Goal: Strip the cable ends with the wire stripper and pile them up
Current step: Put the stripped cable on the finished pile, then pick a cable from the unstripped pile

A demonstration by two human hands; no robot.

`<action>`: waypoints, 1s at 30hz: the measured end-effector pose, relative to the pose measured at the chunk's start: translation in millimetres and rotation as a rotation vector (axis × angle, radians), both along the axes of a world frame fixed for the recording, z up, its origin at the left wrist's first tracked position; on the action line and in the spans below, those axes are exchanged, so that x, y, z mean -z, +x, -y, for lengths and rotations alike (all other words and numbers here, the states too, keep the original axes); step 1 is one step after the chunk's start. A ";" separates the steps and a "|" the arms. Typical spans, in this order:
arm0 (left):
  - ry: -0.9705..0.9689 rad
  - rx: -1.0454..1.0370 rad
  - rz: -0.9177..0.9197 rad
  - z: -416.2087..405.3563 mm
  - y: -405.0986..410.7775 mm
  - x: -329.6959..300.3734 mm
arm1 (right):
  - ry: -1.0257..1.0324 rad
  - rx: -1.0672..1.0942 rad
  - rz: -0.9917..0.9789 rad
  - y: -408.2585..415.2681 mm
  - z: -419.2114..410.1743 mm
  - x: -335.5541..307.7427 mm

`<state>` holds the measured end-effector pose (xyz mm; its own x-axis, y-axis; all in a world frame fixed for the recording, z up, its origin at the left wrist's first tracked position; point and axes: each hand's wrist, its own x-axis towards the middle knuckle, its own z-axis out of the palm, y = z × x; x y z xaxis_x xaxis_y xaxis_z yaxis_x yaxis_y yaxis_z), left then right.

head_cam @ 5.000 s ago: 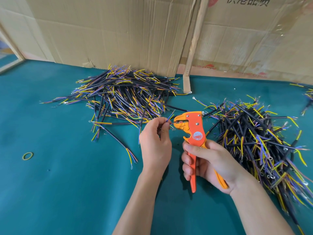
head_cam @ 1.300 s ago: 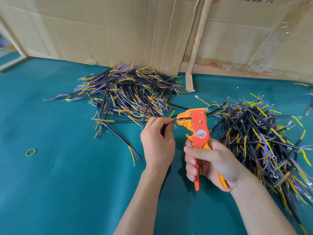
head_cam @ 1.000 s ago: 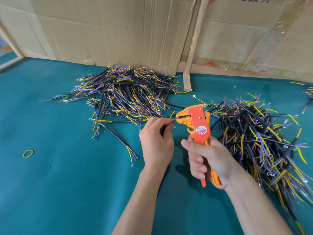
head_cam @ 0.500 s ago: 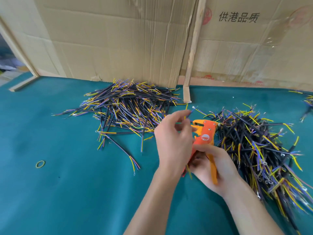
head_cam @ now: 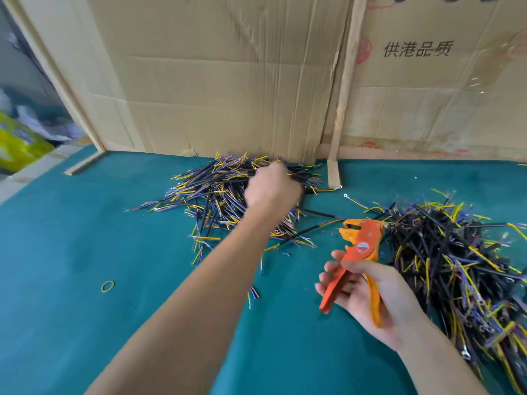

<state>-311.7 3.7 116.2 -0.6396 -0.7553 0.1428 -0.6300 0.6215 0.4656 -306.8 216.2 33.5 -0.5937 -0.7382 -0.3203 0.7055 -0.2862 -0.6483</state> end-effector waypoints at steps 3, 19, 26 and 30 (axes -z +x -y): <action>0.018 -0.090 0.183 48.6 25.1 26.6 | 0.027 0.024 0.007 -0.6 1.5 0.3; 0.637 -0.052 -0.381 52.8 49.1 17.4 | 0.020 0.011 0.012 -4.0 -1.2 3.5; 0.555 0.065 -0.586 -59.5 107.5 52.3 | 0.030 -0.060 -0.065 -1.9 -4.2 -1.1; 0.551 0.106 -0.558 -113.8 125.6 91.2 | -0.122 -0.172 -0.108 -4.5 -13.4 -6.7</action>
<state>-186.1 117.5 25.0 -0.6560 -0.7498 0.0863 -0.1637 0.2529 0.9535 -311.3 229.6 40.2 -0.4819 -0.8609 -0.1633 0.6788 -0.2490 -0.6908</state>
